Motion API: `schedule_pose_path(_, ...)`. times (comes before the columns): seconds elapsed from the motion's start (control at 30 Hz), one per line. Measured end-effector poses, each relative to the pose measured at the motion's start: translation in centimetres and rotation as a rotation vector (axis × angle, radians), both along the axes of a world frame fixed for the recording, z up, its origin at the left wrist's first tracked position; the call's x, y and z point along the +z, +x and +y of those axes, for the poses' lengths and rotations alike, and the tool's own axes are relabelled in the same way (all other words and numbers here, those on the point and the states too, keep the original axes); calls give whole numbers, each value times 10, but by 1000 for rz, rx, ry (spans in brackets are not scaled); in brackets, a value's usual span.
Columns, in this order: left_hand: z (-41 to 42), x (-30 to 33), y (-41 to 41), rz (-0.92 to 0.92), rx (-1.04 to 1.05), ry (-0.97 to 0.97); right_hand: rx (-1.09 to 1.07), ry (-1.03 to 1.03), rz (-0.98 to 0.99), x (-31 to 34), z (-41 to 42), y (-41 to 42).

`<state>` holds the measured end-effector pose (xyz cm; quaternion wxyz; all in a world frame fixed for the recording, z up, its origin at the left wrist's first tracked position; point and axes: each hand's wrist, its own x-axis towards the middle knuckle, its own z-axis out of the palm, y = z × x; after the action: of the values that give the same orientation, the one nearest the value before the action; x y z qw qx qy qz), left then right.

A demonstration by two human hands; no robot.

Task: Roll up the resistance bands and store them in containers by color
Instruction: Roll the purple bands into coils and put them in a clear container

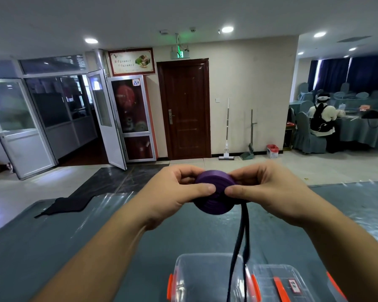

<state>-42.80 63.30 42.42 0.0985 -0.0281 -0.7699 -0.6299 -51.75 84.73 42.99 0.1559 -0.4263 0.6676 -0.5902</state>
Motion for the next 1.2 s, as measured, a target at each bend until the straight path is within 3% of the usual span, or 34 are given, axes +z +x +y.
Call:
schedule_pose_path(0.07, -2, 5, 1, -6, -2, -74, 7, 13, -12, 0, 0, 1)
schedule_pose_path(0.27, 5, -4, -1, 7, 41, 229, -56, -211, -108, -9, -2, 2)
schedule_pose_path(0.47, 6, 0, 4, -33, 50, -2, 2, -45, -54, -4, -1, 4)
schedule_pose_path(0.73, 11, -10, -1, 18, 94, 246, -64, -153, -55, -7, -5, 5)
schedule_pose_path(0.9, 4, -3, 2, -22, 73, -34, -31, -51, -26, -3, -1, 4)
schedule_pose_path(1.1, 11, -13, -3, 2, 102, 251, -113, -200, -113, -9, -3, 3)
schedule_pose_path(1.2, 11, -15, -1, -34, 66, 200, -82, -123, -78, -5, 2, 4)
